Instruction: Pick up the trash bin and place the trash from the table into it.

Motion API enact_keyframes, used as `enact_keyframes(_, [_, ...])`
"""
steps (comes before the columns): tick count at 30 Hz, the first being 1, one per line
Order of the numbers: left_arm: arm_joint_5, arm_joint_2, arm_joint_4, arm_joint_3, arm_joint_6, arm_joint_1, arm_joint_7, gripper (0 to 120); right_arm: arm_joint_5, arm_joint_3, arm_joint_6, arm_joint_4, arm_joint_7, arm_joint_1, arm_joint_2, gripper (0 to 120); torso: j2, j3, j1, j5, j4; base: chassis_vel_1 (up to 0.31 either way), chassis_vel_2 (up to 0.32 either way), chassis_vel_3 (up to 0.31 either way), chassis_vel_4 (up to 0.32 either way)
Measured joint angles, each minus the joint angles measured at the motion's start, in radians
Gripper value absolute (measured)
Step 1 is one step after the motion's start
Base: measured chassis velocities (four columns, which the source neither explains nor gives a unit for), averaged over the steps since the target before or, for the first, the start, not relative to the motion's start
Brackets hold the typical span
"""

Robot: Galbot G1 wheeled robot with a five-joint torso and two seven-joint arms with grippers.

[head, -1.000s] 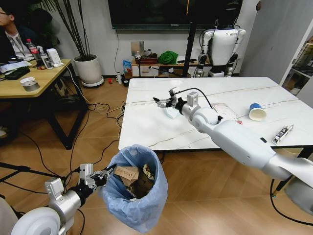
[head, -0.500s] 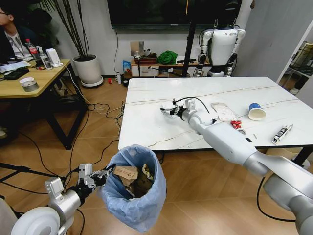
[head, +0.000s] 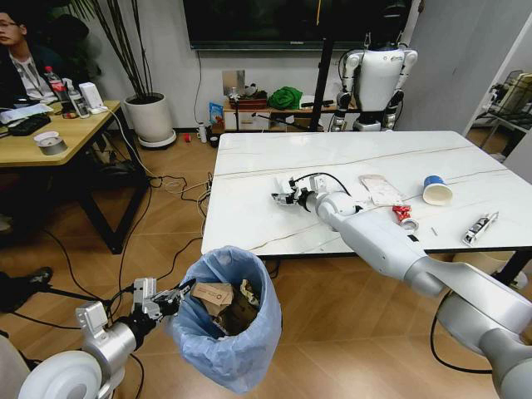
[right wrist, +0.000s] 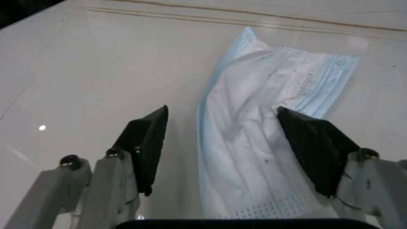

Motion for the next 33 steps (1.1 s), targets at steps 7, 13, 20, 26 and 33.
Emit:
enact_keyframes(7, [-0.001,0.003,0.004,0.003,0.000,-0.005,0.000,0,0.000,-0.005,-0.001,-0.004,-0.009,0.004,-0.006,34,0.000,0.000,0.000,0.0001,-0.0002,0.000,0.000,0.000,0.000])
enact_keyframes(13, [-0.004,0.007,0.007,0.005,0.000,-0.010,0.001,0,0.001,-0.020,-0.006,0.004,-0.020,0.009,-0.008,12,0.000,0.000,0.000,0.0000,-0.0002,0.000,0.000,0.000,0.000])
enact_keyframes(20, [-0.006,0.008,0.007,0.006,-0.001,-0.008,0.001,0,0.020,-0.030,-0.019,0.054,-0.035,0.010,-0.040,0,0.000,0.000,0.000,0.0003,0.0004,0.000,0.000,0.000,0.000])
enact_keyframes(26, [-0.003,0.008,0.004,0.009,-0.001,-0.007,0.001,0,0.051,-0.014,-0.004,0.150,-0.046,0.010,-0.098,0,0.000,0.000,0.000,0.0002,0.0000,0.000,0.000,0.000,0.000])
enact_keyframes(33, [-0.009,0.016,-0.006,0.011,-0.002,-0.011,0.001,0,0.147,0.037,0.067,0.424,-0.095,0.010,-0.190,0,0.000,0.000,0.000,0.0002,0.0001,0.000,0.000,0.000,0.000])
